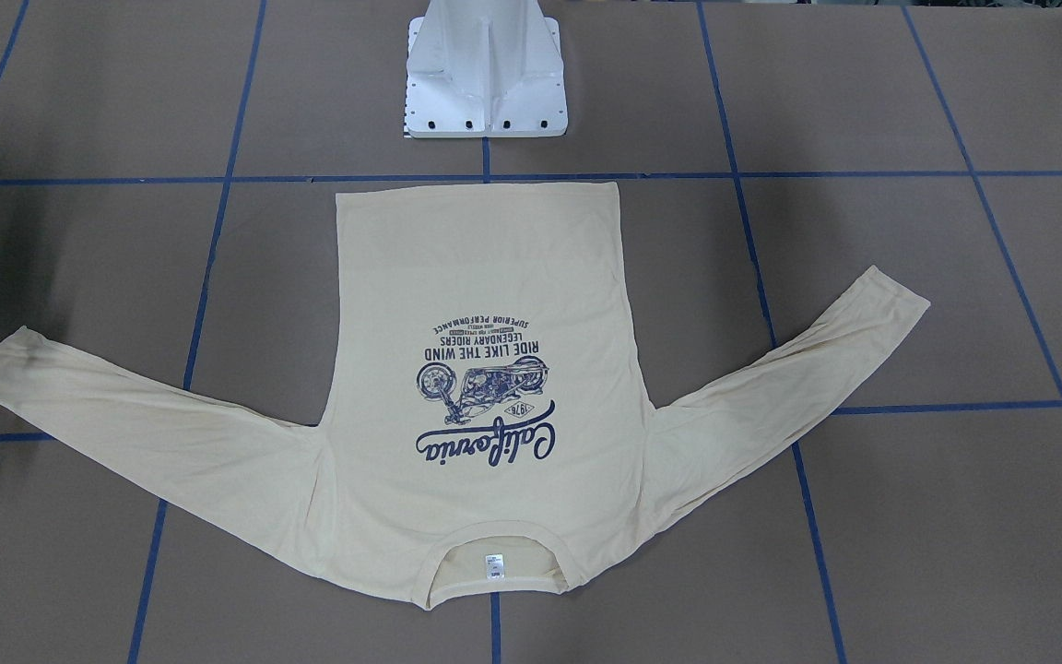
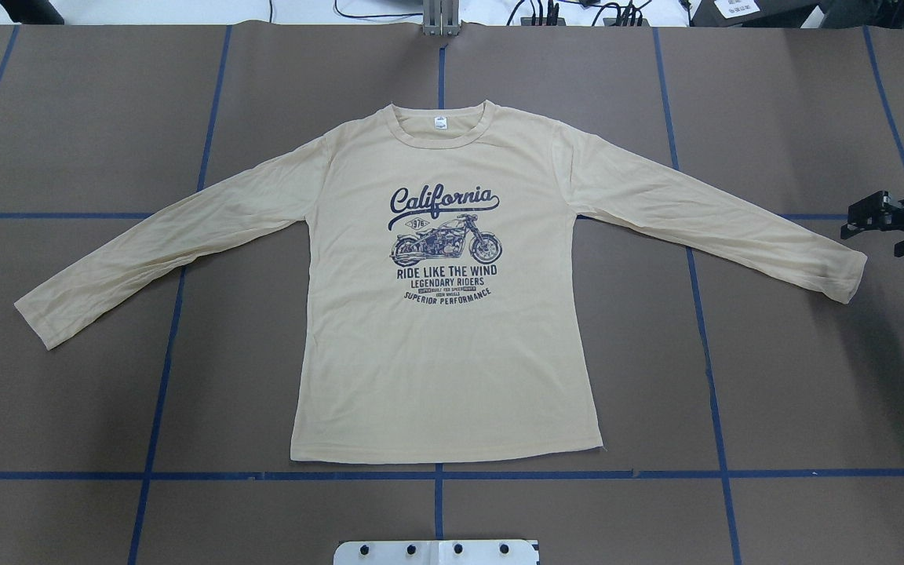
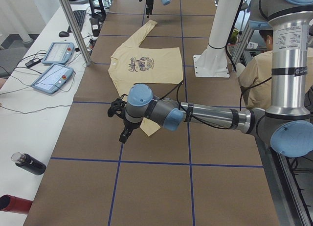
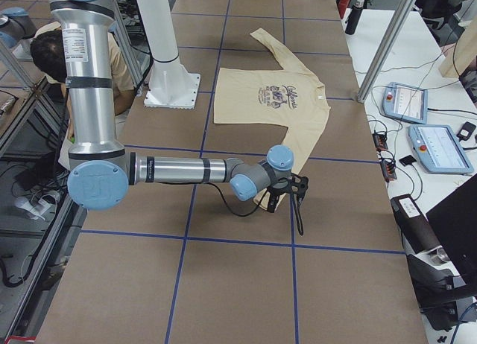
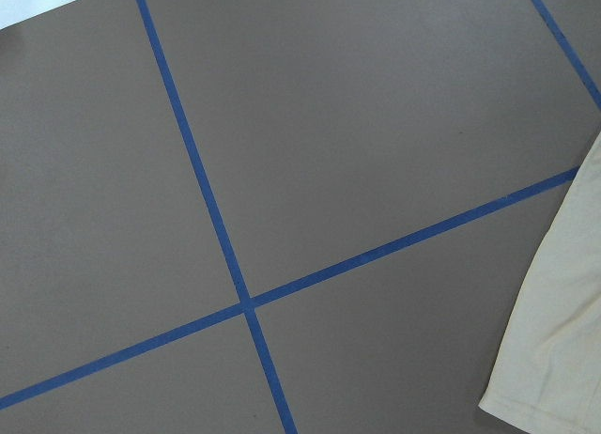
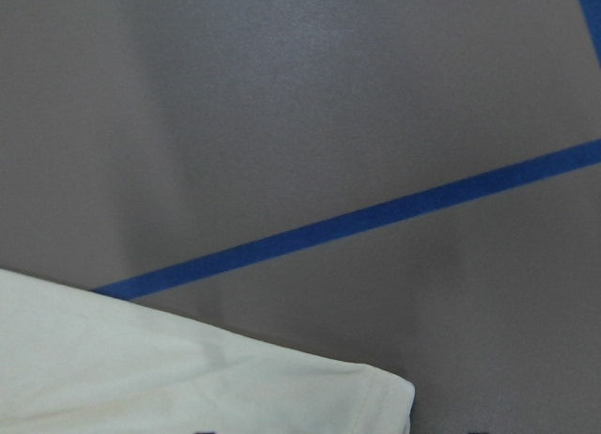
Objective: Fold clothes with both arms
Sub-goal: 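Move the right gripper toward the sleeve nearest it and grasp the cuff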
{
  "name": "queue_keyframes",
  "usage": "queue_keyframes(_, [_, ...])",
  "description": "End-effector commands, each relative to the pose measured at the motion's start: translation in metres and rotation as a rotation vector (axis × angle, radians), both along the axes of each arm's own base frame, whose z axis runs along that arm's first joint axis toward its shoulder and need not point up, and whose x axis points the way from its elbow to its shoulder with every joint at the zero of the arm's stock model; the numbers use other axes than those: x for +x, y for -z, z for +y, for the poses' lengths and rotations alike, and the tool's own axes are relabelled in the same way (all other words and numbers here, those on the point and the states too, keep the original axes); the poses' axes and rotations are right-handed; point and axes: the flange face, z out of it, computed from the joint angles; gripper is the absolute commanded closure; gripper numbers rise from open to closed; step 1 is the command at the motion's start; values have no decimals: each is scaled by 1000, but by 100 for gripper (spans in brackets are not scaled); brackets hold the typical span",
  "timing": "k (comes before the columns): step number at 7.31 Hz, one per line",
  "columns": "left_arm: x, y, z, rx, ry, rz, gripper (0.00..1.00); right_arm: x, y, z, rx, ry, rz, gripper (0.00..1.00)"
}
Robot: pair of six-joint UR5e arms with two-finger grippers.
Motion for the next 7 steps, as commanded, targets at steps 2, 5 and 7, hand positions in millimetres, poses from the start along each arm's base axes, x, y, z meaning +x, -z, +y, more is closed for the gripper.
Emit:
queue_keyframes(2, [0, 1, -1, 4, 0, 0, 0, -21, -5, -12, -13, 15, 7, 12])
queue_keyframes(5, [0, 1, -1, 4, 0, 0, 0, -24, -16, -13, -31, 21, 18, 18])
queue_keyframes(7, [0, 2, -1, 5, 0, 0, 0, -24, -20, -12, -37, 20, 24, 24])
